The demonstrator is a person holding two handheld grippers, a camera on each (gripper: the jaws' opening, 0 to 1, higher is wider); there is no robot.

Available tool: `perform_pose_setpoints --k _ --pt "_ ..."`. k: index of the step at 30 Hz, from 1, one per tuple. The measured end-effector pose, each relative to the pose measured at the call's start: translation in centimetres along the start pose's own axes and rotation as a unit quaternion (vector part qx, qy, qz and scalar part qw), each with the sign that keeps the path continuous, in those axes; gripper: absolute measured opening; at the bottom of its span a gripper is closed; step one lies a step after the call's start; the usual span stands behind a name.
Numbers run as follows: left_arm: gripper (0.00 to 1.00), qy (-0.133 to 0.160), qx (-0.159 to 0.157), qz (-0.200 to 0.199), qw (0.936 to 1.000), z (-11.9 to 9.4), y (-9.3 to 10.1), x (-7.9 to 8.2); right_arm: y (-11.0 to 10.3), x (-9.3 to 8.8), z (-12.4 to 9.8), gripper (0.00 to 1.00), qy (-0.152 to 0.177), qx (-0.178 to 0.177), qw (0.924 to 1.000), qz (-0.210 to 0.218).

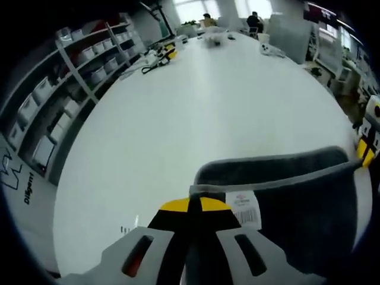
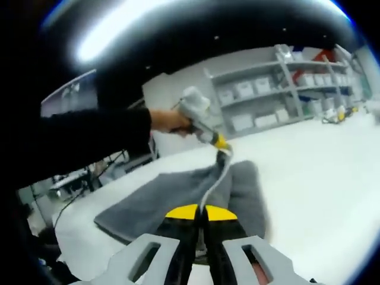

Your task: Open the folded towel by lifting each exposed corner and separating the folded layers until the towel lies flat within the target outline without major curled edges

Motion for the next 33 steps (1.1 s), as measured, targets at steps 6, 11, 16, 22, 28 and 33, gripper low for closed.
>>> perform_pose_setpoints --k 6,11,16,22,28,33 --pt "0.02 0.008 0.01 0.003 0.9999 -1.5 -0.1 -1.8 -2.2 0.8 0.3 0.0 0.008 0.019 0.9994 -0.029" --pt "0.02 0.016 0.018 0.002 0.9997 -2.8 -0.8 -3.3 -3.6 1.2 1.0 0.0 0.006 0.035 0.9985 -0.04" --pt "0.02 0.029 0.035 0.022 0.9987 -4.1 -0.7 -5.0 -5.0 1.6 1.5 0.0 0.013 0.051 0.9977 -0.043" --pt "0.03 0.034 0.044 0.024 0.9982 -4.9 -0.1 -6.8 -6.3 1.5 1.7 0.0 0.01 0.065 0.9966 -0.05" --pt "0.03 0.017 0.05 0.025 0.9983 -5.7 -0.4 -8.5 -7.5 1.4 2.0 0.0 0.013 0.079 0.9945 -0.067" --pt "0.03 0.016 0.059 0.025 0.9978 -6.7 -0.1 -9.4 -8.3 1.2 2.2 0.0 0.009 0.09 0.9932 -0.073"
Point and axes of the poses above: the point that each gripper's makers call its tool centre point, and the gripper's own axes: z roughly forward along the fingers, y roughly to its right, x roughly out of its top, the point moved 10 cm from there along -z, roughly backward along the fingers, and after that the axes turned 10 degrees about -x, right-handed, at the moved point
